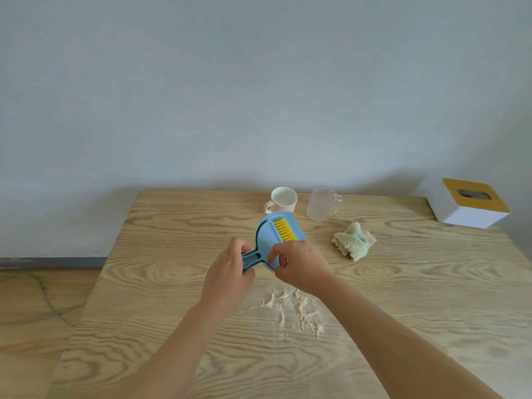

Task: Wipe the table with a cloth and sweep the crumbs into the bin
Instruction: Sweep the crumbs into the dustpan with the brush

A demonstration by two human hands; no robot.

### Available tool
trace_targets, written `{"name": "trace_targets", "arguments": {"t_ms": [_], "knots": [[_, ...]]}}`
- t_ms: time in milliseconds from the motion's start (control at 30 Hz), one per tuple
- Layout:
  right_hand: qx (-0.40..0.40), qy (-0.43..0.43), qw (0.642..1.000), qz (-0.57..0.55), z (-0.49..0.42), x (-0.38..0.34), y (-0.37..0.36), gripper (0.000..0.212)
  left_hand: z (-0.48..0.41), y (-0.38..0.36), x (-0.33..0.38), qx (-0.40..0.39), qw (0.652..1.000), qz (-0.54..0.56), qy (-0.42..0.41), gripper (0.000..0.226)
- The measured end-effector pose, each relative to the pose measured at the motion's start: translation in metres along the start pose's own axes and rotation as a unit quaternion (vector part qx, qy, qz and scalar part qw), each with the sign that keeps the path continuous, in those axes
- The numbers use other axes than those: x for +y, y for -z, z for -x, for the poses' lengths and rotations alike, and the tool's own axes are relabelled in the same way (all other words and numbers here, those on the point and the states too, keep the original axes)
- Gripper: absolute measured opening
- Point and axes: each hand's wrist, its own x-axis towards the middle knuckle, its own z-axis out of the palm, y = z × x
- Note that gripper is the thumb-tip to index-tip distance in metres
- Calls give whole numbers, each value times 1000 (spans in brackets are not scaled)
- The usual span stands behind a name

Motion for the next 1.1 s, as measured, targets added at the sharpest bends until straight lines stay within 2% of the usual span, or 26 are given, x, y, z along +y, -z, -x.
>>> {"name": "trace_targets", "arguments": {"t_ms": [167, 333, 567, 700, 833, 967, 1033, 1100], "knots": [[54, 24, 998, -34, 29, 19, 8, 30, 13, -14, 31, -17, 1000, 2, 3, 35], [35, 38, 998, 39, 39, 32, 5, 23, 23, -27, 53, -38, 999, -14, -30, 32], [36, 48, 997, 48, 50, 48, -2, 10, 35, -41, 66, -62, 996, -47, -33, 41], [78, 88, 991, 58, 59, 63, 4, 11, 36, -49, 77, -70, 995, -68, -33, 45], [100, 121, 982, 108, 66, 76, 12, 4, 35, -65, 85, -72, 993, -75, -49, 37], [131, 67, 985, 91, 73, 107, 31, 7, 35, -72, 83, -65, 994, -82, -45, 41], [168, -6, 983, 72, 81, 134, 42, 15, 35, -72, 83, -56, 995, -76, -19, 44], [188, -84, 977, 48, 91, 165, 49, 11, 33, -73, 81, -40, 997, -70, 18, 45]]}}
